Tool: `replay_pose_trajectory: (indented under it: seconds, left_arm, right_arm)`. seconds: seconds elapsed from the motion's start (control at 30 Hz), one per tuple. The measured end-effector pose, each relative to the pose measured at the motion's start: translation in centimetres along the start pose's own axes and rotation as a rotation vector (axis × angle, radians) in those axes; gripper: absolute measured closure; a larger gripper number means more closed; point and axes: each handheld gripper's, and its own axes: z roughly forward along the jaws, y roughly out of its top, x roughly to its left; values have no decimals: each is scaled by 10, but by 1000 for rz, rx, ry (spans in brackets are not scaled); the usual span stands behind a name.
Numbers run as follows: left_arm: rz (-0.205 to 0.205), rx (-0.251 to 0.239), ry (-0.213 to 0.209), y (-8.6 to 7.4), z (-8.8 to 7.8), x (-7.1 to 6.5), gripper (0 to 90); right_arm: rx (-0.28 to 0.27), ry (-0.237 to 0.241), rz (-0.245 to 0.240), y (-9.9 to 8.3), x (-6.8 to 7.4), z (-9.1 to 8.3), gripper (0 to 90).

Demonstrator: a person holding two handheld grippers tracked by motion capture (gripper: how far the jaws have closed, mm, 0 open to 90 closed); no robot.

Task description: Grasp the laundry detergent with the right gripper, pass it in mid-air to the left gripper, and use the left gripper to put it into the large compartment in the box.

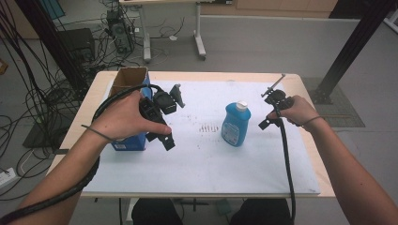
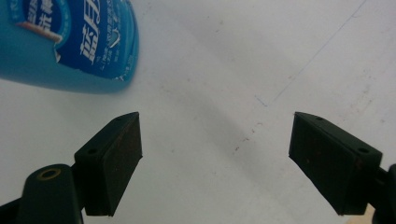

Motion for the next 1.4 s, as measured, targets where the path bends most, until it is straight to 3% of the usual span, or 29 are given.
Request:
replay_pose_trajectory:
  seconds: [0.6,1.4]
  left_arm:
    - [-4,10,-9,1,2,-1,100]
    - [-6,9,-8,0,2,-4,99]
  right_arm:
    - [-54,19,17,-31,15,2,168]
    - [-123,55,32,-56,39,28,163]
